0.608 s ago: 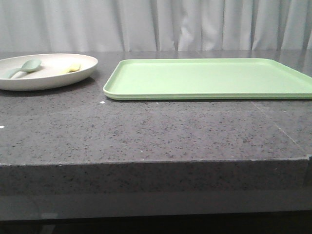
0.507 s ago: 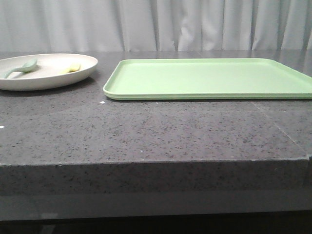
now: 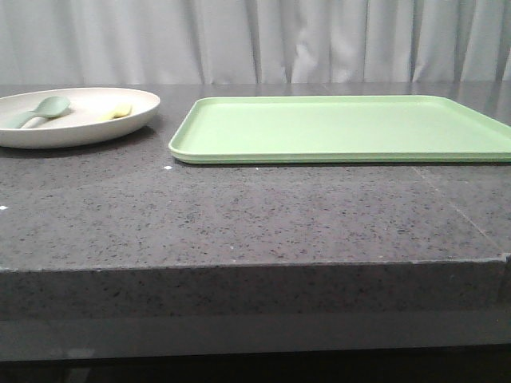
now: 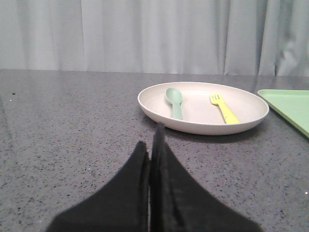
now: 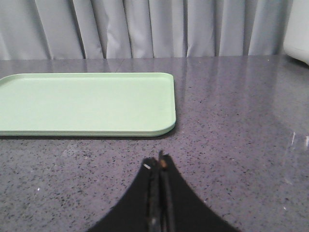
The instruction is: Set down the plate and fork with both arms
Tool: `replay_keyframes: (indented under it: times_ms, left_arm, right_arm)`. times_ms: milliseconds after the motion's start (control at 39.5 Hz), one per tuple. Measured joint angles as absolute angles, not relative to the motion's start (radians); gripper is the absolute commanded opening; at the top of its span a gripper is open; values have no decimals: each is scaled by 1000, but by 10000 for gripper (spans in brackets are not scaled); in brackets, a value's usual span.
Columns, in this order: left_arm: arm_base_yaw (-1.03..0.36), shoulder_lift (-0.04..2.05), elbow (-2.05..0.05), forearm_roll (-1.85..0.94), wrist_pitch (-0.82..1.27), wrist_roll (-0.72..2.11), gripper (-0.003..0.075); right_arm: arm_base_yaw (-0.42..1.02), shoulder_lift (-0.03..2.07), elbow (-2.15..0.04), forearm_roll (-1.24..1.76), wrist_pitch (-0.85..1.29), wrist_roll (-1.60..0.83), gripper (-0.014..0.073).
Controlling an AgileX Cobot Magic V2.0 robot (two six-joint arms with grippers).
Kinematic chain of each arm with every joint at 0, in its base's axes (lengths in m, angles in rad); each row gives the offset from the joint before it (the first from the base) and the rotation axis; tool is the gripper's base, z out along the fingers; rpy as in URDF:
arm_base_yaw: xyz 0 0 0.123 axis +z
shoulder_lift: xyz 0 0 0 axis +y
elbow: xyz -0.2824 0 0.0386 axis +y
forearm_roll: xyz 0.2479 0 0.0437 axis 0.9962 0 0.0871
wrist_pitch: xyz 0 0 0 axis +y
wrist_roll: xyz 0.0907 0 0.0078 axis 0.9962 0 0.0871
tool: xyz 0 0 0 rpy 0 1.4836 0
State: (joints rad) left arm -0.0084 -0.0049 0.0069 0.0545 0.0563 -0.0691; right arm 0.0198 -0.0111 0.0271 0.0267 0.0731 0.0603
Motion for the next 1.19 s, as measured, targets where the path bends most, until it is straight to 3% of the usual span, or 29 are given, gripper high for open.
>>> replay_keyframes:
  times_ms: [456, 659, 912, 1191]
  left_arm:
    - [-8, -5, -37, 55, -113, -69, -18]
    - [-8, 11, -287, 55, 45, -69, -18]
    - [-8, 195, -583, 55, 336, -69, -18]
    - [-8, 364, -669, 51, 474, -69, -18]
  right_arm:
    - [20, -11, -22, 27, 20, 60, -67]
    - [20, 2, -229, 23, 117, 60, -67]
    - [20, 207, -470, 12, 313, 60, -67]
    - [20, 450, -587, 12, 411, 60, -67]
